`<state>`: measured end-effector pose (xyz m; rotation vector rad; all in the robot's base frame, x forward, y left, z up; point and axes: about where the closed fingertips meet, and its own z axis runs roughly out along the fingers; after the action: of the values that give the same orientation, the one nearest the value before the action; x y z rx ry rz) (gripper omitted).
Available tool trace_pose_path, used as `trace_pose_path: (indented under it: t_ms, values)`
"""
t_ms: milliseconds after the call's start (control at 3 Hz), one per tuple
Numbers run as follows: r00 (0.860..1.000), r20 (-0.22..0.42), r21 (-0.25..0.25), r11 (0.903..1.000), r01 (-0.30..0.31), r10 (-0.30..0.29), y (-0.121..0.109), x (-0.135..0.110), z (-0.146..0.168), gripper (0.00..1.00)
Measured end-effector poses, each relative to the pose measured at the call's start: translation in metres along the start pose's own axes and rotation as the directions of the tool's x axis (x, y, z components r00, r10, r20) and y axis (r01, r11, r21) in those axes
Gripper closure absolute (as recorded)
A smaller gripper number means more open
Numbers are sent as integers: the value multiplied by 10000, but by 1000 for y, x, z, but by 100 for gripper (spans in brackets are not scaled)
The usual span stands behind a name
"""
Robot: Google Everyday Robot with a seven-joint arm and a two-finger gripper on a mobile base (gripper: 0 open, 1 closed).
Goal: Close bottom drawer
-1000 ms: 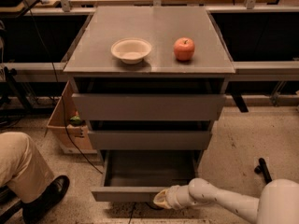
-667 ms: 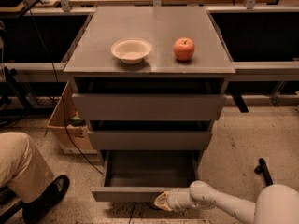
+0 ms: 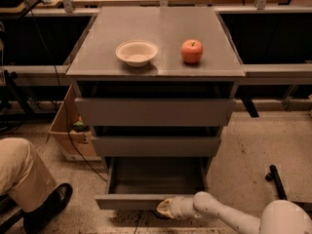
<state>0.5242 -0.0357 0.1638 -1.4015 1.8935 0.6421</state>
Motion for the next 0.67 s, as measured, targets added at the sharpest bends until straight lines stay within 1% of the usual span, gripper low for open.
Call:
trace_pose_path:
  t_ms: [333,667]
  values:
    - [9994,218,619,9978,256,-270,-19,-17,18,100]
    - [9980,456,1213,9918,390,-448,-38,-33,38,100]
